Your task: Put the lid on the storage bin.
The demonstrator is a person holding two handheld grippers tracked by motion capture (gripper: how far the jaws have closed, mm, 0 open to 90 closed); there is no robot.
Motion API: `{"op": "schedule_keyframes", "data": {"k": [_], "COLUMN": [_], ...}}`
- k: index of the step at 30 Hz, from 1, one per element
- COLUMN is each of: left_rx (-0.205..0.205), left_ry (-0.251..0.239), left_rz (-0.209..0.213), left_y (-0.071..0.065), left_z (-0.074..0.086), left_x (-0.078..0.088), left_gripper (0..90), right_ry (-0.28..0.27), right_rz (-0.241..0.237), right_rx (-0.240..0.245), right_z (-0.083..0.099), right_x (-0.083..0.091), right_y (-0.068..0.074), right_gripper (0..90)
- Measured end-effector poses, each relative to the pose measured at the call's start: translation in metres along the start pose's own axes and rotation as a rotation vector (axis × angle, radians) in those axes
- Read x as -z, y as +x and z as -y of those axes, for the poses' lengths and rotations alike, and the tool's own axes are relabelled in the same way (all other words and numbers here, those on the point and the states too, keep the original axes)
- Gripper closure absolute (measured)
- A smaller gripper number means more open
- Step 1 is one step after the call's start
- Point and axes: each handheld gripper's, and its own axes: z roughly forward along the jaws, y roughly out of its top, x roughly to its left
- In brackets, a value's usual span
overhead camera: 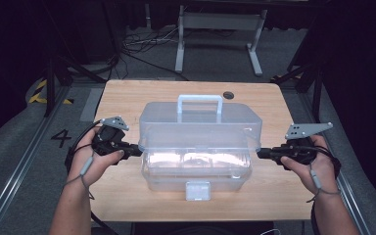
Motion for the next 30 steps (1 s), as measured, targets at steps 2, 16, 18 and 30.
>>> {"op": "schedule_keyframes", "data": {"k": [2,16,18,30], "left_rx": [0.002,-0.013,-0.016,-0.029], "left_ry": [0.009,0.06,0.069,0.113], "left_rz": [0.005,0.031,0.032,0.044], "left_y": [-0.0001,0.0003,0.0004,0.0001], "left_z": [0.0004,0.0018,0.002,0.0028], "left_x": [0.0001,-0.0032,-0.0037,-0.0075], "left_gripper": [85.6,89.5,89.5,89.4], "right_ry": [0.007,0.065,0.075,0.118], "right_rz": [0.0,-0.012,-0.013,-0.026], "right_rx": [0.002,0.019,0.023,0.026], "right_z": [0.0002,0.0008,0.0009,0.0022], "right_x": [0.0005,-0.0003,-0.001,-0.0051], "right_y": [0.0,0.0016,0.0019,0.002], "right_gripper": [90.0,90.0,90.0,90.0]}}
